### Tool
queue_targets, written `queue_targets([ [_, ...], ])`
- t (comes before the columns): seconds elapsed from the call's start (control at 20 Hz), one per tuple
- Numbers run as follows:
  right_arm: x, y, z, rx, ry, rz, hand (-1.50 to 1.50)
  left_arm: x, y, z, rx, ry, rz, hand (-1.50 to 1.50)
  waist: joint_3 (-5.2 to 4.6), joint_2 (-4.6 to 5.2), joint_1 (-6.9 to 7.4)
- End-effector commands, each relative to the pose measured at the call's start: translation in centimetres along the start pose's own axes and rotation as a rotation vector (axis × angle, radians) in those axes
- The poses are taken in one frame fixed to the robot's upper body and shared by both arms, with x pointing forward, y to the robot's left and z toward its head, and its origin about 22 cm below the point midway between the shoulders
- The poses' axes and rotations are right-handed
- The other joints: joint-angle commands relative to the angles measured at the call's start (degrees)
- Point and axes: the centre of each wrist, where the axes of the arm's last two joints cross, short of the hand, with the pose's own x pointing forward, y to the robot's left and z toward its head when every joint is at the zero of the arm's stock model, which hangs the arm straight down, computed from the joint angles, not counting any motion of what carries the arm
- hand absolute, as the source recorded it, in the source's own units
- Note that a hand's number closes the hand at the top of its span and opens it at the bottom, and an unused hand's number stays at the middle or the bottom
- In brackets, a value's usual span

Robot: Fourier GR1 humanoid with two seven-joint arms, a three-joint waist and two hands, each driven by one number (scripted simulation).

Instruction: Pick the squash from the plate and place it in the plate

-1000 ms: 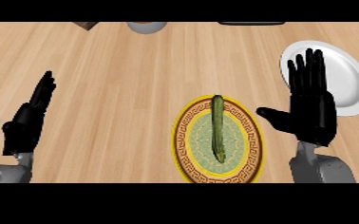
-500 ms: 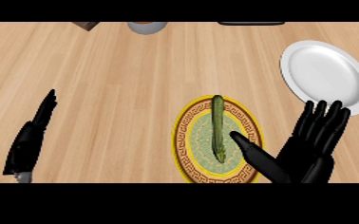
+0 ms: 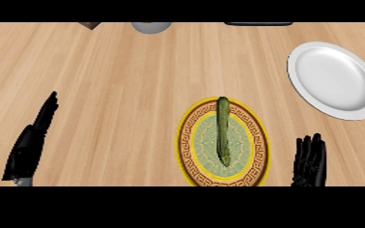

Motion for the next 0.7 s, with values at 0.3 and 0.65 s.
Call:
queue_targets([
  [0.3,1.9,-3.4,-2.9,0.156,0.267,0.299,-1.50,1.2,0.7,-0.7,-0.005,-0.010,-0.002,0.00,-0.09,0.29,0.57],
  [0.65,2.8,-0.7,-7.9,0.322,0.378,0.418,-1.50,0.2,0.9,1.9,-0.016,-0.010,0.001,0.00,0.09,0.10,1.20],
])
